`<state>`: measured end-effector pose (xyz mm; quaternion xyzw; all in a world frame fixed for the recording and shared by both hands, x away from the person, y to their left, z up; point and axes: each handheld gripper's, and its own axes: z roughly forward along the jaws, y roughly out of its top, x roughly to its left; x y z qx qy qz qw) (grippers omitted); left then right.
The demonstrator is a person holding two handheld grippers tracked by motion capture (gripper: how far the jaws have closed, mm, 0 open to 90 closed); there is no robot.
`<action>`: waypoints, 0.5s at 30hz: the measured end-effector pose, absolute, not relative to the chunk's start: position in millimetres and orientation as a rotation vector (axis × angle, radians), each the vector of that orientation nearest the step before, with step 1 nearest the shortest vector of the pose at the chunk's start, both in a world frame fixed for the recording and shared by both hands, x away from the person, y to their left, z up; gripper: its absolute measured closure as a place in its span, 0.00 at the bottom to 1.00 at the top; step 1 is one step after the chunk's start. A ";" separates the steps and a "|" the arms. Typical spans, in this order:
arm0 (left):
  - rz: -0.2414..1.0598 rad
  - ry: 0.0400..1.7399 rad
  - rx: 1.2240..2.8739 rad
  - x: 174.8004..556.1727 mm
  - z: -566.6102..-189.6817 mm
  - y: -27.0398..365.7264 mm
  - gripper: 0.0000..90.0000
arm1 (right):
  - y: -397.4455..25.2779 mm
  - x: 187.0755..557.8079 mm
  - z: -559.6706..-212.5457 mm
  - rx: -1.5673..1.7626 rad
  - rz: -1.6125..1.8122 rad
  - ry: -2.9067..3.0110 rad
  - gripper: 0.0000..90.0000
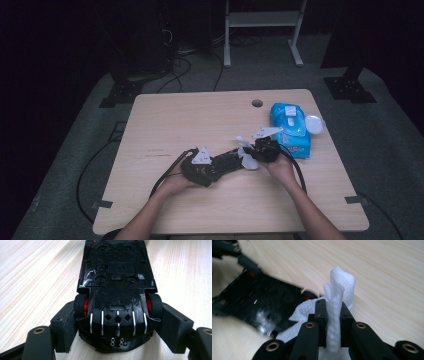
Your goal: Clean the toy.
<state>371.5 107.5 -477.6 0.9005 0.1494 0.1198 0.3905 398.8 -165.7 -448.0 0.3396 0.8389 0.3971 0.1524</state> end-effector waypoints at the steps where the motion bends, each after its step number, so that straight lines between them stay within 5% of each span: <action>1: 0.305 0.379 2.288 371.4 -477.5 107.4 0.27 | -168.9 393.6 -448.1 0.968 1.135 2.412 0.90; 15: 0.328 0.371 2.297 370.5 -477.1 105.3 0.27 | -170.6 371.6 -451.4 0.895 1.129 2.417 0.90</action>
